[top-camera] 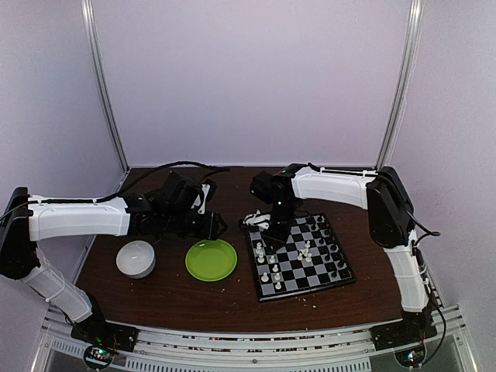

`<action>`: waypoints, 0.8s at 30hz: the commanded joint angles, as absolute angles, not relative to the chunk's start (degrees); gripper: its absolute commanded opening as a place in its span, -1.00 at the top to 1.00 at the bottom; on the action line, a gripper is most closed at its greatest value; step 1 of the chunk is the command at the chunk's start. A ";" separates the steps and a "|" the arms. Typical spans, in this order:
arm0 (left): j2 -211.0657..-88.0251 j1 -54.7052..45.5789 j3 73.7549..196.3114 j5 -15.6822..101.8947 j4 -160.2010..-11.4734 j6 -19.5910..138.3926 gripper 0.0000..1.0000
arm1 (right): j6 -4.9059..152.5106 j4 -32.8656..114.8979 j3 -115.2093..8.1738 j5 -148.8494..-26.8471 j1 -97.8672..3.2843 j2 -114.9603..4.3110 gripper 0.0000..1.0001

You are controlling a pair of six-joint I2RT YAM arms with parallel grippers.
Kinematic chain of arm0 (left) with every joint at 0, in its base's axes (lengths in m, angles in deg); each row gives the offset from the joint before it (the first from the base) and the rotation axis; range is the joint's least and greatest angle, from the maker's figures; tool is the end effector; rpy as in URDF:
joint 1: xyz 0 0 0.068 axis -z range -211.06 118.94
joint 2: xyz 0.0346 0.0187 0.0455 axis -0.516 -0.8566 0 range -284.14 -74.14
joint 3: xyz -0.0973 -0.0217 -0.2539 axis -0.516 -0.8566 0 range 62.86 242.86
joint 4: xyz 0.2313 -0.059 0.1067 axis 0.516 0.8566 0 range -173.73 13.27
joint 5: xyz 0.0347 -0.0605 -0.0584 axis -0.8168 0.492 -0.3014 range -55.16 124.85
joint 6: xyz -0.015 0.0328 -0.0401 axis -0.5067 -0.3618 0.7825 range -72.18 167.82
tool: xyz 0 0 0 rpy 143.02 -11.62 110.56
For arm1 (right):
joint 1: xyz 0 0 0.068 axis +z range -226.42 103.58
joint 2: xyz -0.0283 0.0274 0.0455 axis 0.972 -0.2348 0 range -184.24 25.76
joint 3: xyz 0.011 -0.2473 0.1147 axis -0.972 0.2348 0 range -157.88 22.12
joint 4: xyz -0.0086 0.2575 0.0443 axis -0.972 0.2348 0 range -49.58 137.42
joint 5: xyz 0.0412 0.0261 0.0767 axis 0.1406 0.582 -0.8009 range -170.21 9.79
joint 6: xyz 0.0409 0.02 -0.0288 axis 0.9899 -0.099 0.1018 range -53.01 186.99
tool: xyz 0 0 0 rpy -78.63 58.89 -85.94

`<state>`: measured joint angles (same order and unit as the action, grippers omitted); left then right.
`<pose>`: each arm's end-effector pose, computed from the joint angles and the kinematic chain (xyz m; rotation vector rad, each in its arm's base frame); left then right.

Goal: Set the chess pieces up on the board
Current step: Place the pawn at d2, then pick up the pawn from the chessboard.

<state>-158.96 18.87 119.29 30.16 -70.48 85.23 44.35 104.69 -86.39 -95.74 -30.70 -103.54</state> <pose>0.2095 -0.2447 0.2398 0.2174 2.3844 -0.6711 0.3051 0.3266 0.1791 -1.7457 2.5385 0.4383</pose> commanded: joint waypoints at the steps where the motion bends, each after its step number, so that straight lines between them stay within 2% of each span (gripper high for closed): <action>1: -159.18 19.10 118.85 30.44 -73.67 84.83 0.14 | 44.61 104.55 -87.51 -95.57 -30.89 -103.64 0.62; 10: -159.47 19.08 120.25 30.64 -72.74 84.12 0.14 | 44.71 104.75 -85.73 -93.34 -31.65 -96.10 0.42; 19: -159.89 19.12 121.57 31.08 -72.28 83.80 0.14 | 43.82 99.73 -70.56 -92.45 -39.48 -83.93 0.36; 24: -160.49 19.38 121.77 31.40 -72.85 84.04 0.14 | 43.47 99.08 -66.65 -90.20 -42.12 -83.02 0.36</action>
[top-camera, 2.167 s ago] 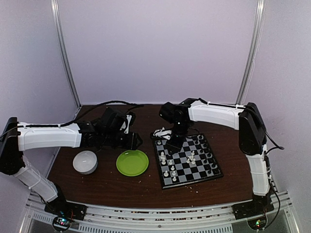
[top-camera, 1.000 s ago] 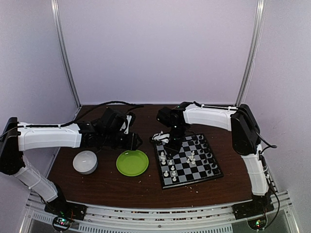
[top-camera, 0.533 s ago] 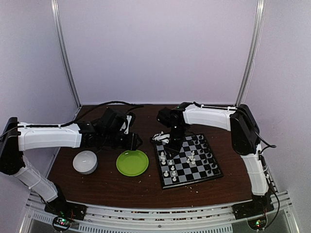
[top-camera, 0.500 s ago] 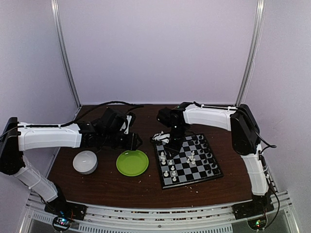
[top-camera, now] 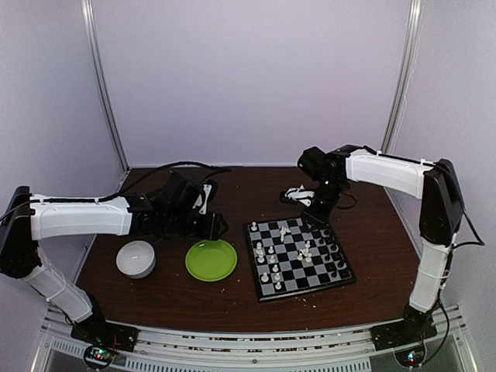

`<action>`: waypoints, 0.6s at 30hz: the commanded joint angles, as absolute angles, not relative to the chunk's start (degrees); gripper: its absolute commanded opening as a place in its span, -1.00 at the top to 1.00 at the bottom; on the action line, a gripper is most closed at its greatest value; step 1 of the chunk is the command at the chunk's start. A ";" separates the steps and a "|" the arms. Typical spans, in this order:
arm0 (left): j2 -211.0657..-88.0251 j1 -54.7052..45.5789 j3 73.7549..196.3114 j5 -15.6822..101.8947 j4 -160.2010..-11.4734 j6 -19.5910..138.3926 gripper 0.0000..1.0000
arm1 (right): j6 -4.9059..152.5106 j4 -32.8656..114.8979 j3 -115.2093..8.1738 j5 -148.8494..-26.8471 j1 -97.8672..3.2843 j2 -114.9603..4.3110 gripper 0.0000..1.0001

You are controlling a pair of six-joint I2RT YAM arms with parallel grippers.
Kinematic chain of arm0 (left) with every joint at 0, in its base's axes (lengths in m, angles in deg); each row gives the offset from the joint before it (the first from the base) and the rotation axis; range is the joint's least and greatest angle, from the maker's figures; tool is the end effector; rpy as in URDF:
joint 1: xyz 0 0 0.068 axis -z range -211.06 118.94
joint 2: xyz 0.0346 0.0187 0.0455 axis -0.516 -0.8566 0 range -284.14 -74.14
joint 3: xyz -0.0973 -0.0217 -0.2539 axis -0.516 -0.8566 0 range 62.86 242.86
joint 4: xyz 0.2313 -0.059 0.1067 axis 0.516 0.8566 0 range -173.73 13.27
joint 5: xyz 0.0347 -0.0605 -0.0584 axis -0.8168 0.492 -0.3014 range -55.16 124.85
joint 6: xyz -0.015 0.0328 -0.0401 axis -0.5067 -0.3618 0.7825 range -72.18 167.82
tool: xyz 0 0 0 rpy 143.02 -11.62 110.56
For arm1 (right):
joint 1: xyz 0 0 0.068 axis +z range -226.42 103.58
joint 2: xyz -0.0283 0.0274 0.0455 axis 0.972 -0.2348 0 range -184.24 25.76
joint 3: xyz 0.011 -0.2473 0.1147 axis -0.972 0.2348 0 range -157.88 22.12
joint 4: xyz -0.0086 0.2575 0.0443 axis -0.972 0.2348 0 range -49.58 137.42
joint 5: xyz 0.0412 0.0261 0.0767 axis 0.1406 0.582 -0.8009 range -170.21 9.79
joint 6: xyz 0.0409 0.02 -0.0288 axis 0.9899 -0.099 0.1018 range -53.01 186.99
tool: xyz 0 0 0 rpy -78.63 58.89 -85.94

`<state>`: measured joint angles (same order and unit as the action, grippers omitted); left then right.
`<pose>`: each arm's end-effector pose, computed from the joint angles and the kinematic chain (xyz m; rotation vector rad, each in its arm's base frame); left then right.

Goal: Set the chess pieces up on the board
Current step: Pick up the pawn from the chessboard.

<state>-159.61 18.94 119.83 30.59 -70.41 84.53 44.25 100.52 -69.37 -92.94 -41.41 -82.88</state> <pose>0.2107 -0.2471 0.2393 0.2380 2.3867 -0.6711 0.3068 0.2245 0.2427 -1.4435 2.5421 0.3592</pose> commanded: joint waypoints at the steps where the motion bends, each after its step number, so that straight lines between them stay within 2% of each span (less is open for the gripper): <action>1: -160.56 19.39 121.87 31.54 -72.84 84.04 0.14 | 43.29 98.86 -66.19 -89.97 -42.12 -83.16 0.35; 18: -160.29 19.56 122.06 31.07 -71.91 83.88 0.14 | 43.77 98.82 -67.54 -90.51 -42.10 -89.06 0.38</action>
<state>-160.29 19.31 120.71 31.03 -70.35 84.53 44.22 98.96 -65.69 -91.02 -42.27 -87.91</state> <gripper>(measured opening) 0.432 0.319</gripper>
